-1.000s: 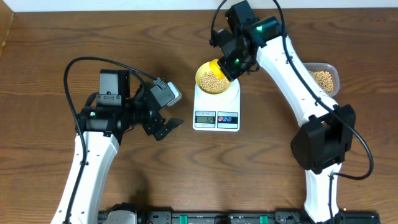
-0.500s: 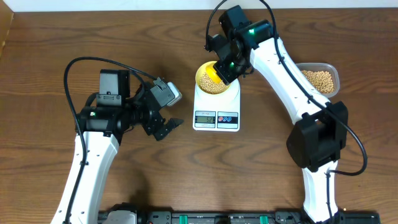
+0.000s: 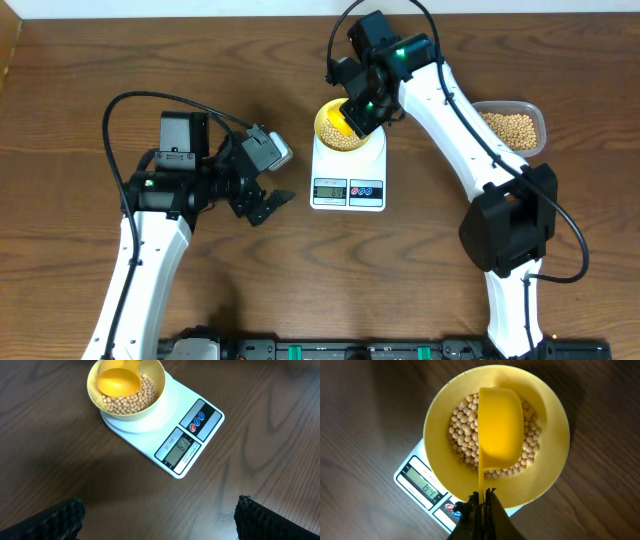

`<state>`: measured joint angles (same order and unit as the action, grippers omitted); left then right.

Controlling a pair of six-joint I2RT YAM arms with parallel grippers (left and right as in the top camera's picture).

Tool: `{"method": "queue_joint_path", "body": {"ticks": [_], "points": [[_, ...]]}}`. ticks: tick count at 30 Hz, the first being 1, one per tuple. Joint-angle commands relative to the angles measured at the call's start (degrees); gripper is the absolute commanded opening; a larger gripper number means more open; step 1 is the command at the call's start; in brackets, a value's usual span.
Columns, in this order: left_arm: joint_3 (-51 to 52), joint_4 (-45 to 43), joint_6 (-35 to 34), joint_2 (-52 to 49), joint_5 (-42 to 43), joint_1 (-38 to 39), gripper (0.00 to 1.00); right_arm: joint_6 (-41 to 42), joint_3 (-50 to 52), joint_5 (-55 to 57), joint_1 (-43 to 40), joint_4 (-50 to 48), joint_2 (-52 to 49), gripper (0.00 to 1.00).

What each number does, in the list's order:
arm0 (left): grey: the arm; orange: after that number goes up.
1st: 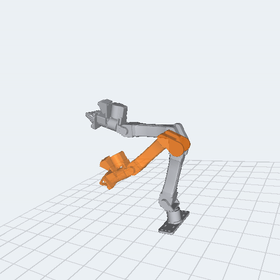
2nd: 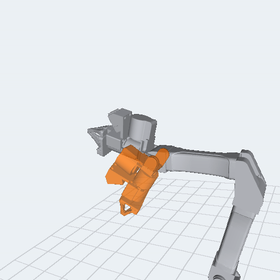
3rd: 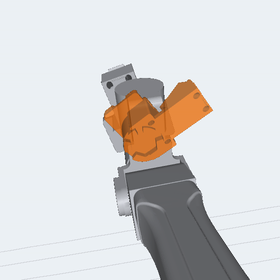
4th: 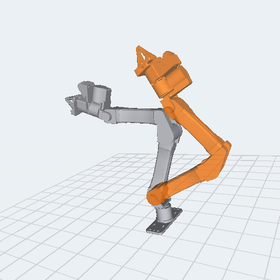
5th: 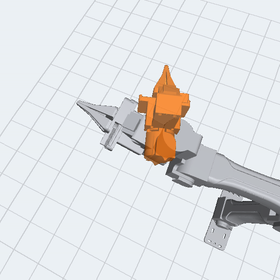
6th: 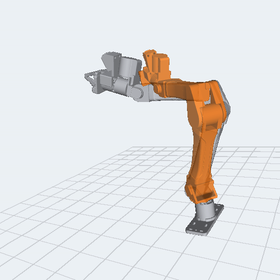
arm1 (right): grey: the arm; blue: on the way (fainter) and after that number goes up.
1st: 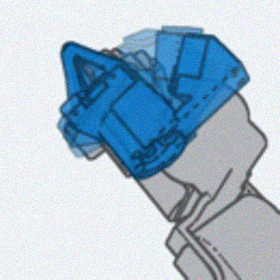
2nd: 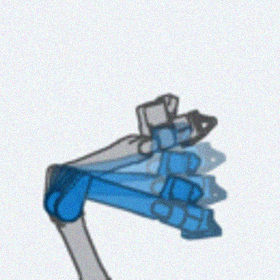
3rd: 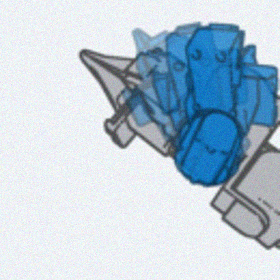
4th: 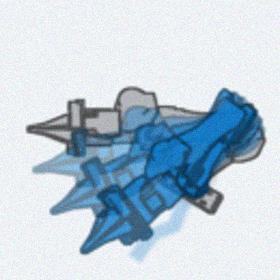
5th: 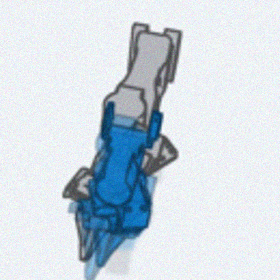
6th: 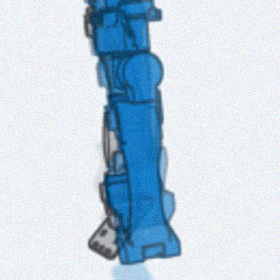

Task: Scoop item into bowl and weigh 50g on scale
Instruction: 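Tilt the scoop to trickle soybeans into the yellow bowl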

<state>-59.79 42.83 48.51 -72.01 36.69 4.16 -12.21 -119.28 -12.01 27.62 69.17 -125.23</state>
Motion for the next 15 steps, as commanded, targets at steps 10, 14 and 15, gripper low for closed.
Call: {"method": "queue_joint_path", "body": {"ticks": [10,14,15], "points": [[-0.02,-0.02,0.94,-0.39,-0.28,-0.28,0.98,-0.70,0.31,-0.39,0.98,0.13,-0.52,0.01],[-0.02,-0.02,0.94,-0.39,-0.28,-0.28,0.98,-0.70,0.31,-0.37,1.05,0.85,-0.52,0.01],[-0.02,-0.02,0.94,-0.39,-0.28,-0.28,0.98,-0.70,0.31,-0.39,1.05,1.01,-0.52,0.01]]}}
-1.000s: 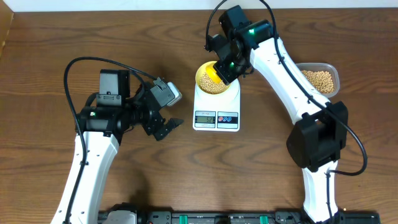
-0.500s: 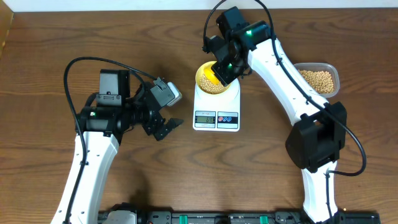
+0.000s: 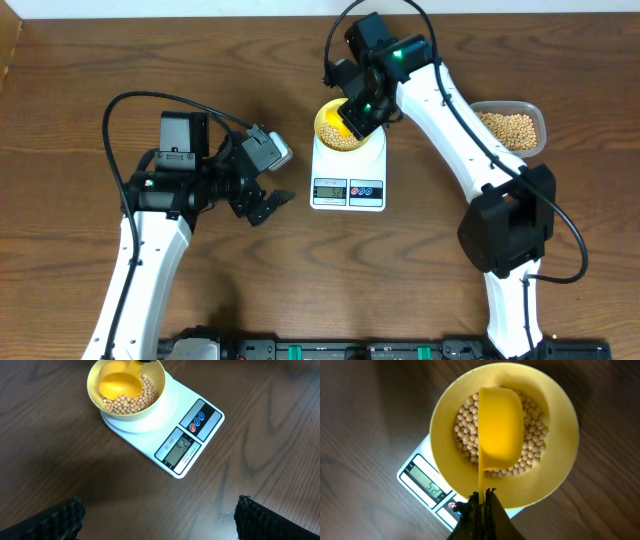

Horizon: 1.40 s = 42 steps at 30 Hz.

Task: Scoop item into bowl and weigh 50g on scale
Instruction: 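Tilt the scoop to trickle soybeans into the yellow bowl, then move the scoop with the right gripper back over the soybean tub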

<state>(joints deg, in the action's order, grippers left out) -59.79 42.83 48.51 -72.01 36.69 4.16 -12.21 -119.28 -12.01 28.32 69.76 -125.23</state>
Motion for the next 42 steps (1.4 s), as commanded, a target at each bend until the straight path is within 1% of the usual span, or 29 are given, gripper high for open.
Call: {"method": "queue_joint_path", "body": {"ticks": [1,6,10,19,32,42], "points": [[-0.02,-0.02,0.94,-0.39,-0.28,-0.28,0.98,-0.70,0.31,-0.39,0.42,0.55,-0.50,0.01],[-0.02,-0.02,0.94,-0.39,-0.28,-0.28,0.98,-0.68,0.31,-0.92,0.50,0.59,-0.50,0.01],[-0.02,-0.02,0.94,-0.39,-0.28,-0.28,0.98,-0.66,0.31,-4.76,-0.02,0.39,-0.50,0.01],[-0.02,-0.02,0.94,-0.39,-0.28,-0.28,0.98,-0.04,0.31,-8.85,-2.97,0.31,-0.44,0.01],[-0.02,-0.02,0.94,-0.39,-0.28,-0.28,0.98,-1.03,0.15,-27.19,-10.88,0.24,1.09,0.01],[-0.02,-0.02,0.94,-0.39,-0.28,-0.28,0.98,-1.62,0.15,-27.80,-12.52,0.31,5.05,0.01]]}}
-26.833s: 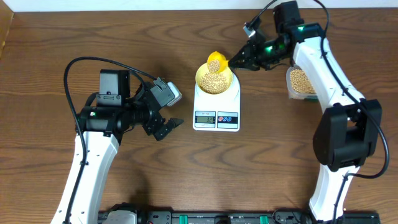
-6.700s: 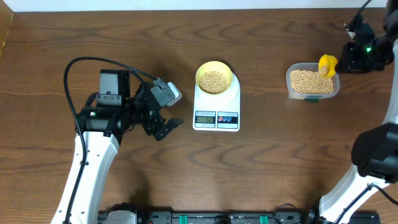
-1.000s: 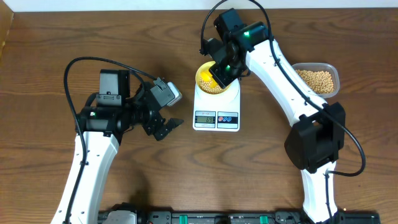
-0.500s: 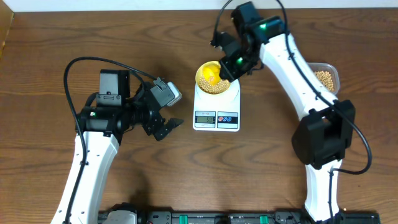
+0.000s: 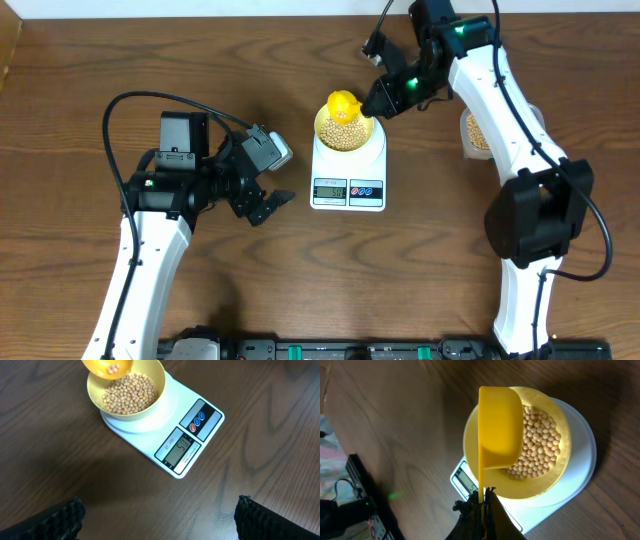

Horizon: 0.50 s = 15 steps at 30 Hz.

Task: Scoop item into bowl and weigh 50g on scale
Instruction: 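Move the scoop with the right gripper back over the soybean tub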

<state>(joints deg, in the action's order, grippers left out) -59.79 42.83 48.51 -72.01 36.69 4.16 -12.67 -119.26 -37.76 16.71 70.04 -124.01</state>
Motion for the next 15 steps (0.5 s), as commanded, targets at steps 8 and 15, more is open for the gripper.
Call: {"method": "queue_joint_path", "body": {"ticks": [8,15], "points": [[-0.02,-0.04,0.94,-0.39,-0.28,-0.28,0.98,-1.14,0.13,-2.21,-4.68,0.46,6.82,0.01],[-0.02,-0.02,0.94,-0.39,-0.28,-0.28,0.98,-1.11,0.13,-3.37,-9.51,0.74,9.46,0.01]]}}
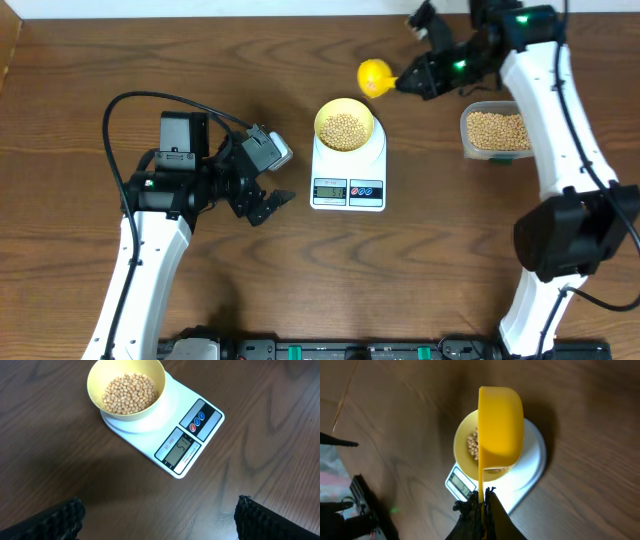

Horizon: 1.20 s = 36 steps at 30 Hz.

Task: Scoop item into bowl and weigh 50g on scale
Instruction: 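Move the scoop with the right gripper back over the soybean tub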

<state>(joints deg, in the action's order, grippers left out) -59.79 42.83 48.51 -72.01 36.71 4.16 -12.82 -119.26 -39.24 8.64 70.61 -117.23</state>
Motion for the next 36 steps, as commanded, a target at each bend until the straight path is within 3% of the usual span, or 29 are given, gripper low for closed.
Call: {"method": "queue_joint_path", "body": {"ticks": [1,13,18,23,30,36], "points": [[-0.02,-0.02,0.94,-0.39,-0.31,-0.28,0.97,-0.98,0.13,-1.88,-1.55,0.33,2.71,0.01],[-0.02,-0.02,0.94,-0.39,-0.31,-0.28,0.97,-1.27,0.13,-3.04,-1.66,2.38,2.71,0.01],[-0.02,-0.02,0.94,-0.39,-0.31,-0.28,0.98,-5.01,0.13,-12.37,-8.15,6.40,2.71,0.01],[-0.02,-0.02,0.94,-0.39,-0.31,-0.28,0.98,-8.83,0.13,-13.18,-17.49,13.33,2.71,0.01],[-0.02,-0.02,0.94,-0.39,-0.31,-0.28,0.98,-9.53,0.13,-1.62,-29.79,22.03,2.71,0.01],[-0.02,-0.02,0.94,-0.39,-0.31,-0.28,0.97,-7.37,0.13,4.66,-34.03,21.75,2.71,0.02]]}}
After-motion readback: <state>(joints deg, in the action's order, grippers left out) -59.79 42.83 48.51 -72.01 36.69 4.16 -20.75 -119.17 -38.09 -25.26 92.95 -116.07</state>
